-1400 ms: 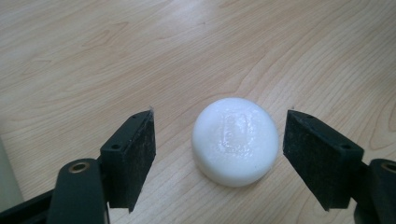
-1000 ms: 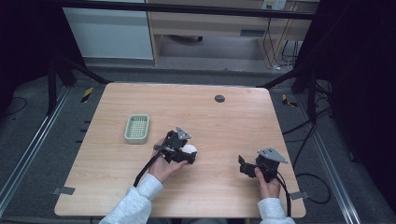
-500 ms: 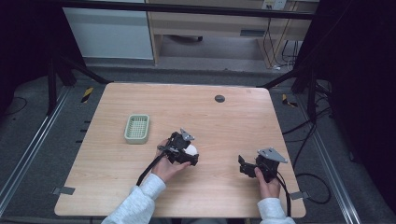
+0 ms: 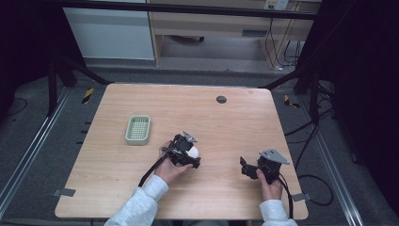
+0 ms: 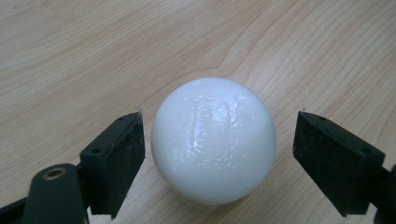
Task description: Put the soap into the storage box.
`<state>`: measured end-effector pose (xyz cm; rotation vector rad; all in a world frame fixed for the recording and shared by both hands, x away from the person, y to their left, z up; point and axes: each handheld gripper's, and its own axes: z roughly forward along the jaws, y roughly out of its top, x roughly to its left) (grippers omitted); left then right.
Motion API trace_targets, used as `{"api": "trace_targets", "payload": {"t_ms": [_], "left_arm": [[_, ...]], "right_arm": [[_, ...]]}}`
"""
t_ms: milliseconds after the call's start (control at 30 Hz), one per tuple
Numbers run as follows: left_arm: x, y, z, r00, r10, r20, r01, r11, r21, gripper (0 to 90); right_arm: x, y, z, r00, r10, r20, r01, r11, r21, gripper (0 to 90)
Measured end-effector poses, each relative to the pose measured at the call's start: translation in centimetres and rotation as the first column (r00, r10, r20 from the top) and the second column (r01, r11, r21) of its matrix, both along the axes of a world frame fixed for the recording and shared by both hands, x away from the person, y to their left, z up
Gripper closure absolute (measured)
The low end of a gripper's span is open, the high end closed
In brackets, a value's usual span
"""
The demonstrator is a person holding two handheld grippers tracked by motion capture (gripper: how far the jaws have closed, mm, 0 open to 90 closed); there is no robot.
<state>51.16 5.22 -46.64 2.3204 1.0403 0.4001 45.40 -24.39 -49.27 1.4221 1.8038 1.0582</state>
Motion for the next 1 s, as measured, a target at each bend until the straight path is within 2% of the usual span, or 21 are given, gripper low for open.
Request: {"api": "trace_targets", "payload": {"t_ms": [567, 1000], "left_arm": [[0.9, -0.3, -1.2, 0.9992, 0.026, -0.032, -0.025, 0.9995, 0.020, 19.6], [1.2, -0.4, -1.4, 0.9978, 0.037, -0.054, -0.037, 0.9992, 0.012, 23.9]], "right_arm": [[0.0, 0.0, 0.0, 1.0000, 0.003, -0.002, -0.003, 1.0000, -0.001, 3.2], [0.0, 0.0, 0.0, 1.0000, 0.004, -0.004, -0.004, 1.0000, -0.002, 3.2]]}}
